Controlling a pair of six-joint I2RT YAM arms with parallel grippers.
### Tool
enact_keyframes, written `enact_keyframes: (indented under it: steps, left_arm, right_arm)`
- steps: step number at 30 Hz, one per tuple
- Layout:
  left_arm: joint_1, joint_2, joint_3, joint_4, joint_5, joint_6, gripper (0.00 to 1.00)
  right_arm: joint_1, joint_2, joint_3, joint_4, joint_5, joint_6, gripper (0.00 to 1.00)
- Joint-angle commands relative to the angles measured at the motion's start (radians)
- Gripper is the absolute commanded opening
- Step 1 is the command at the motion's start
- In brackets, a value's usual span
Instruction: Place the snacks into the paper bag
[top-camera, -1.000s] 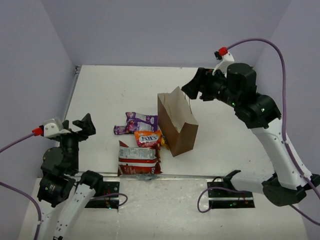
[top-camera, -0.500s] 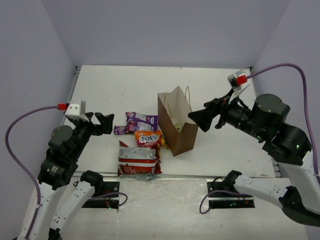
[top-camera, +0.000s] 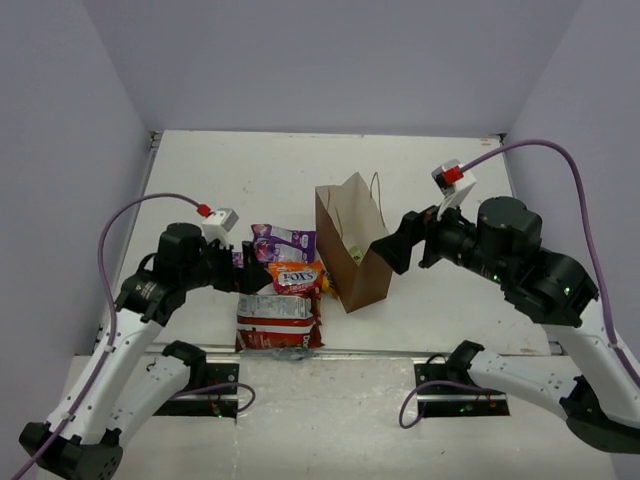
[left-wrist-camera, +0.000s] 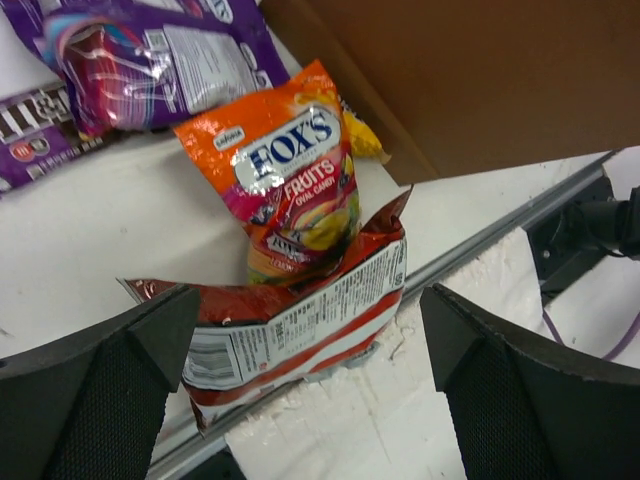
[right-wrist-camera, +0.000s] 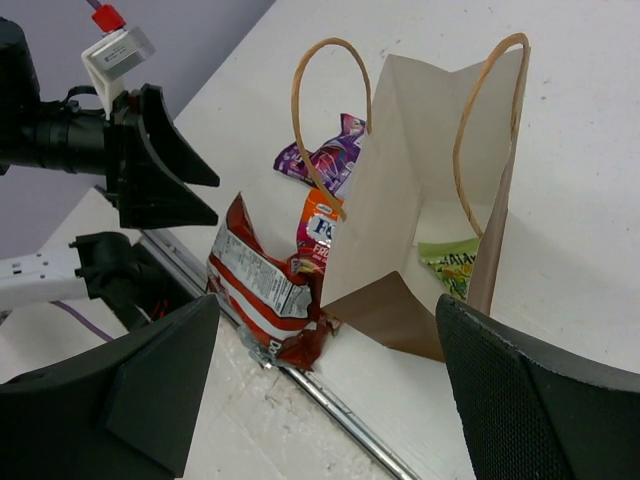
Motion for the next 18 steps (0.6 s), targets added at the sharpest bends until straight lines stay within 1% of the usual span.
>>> enact_keyframes:
  steps: [1, 3, 7, 10, 14, 18]
  left_arm:
    - [-0.004, -0.057, -0.065, 0.012, 0.058, -0.168, 1.00]
    - [-0.001, -0.080, -0.115, 0.044, 0.020, -0.236, 1.00]
    - [0.030, -0.108, -0.175, 0.081, 0.016, -0.292, 1.00]
    - [0.055, -0.123, -0.186, 0.092, -0.017, -0.321, 1.00]
    - [0.079, -0.149, -0.166, 0.074, -0.150, -0.358, 1.00]
    - [0.087, -0.128, -0.192, 0.090, -0.203, -0.410, 1.00]
  right_arm:
    - [0.004, -0.014, -0.022, 0.048, -0.004, -0.005, 0.92]
    - [0.004, -0.022, -0.038, 0.057, -0.001, -0.003, 0.92]
    - [0.004, -0.033, -0.053, 0.065, 0.002, -0.003, 0.92]
    - [0.004, -0.037, -0.058, 0.063, 0.007, -0.006, 0.92]
    - [0.004, -0.048, -0.065, 0.063, 0.007, -0.009, 0.92]
    - [0.004, -0.060, -0.082, 0.065, 0.013, -0.014, 0.92]
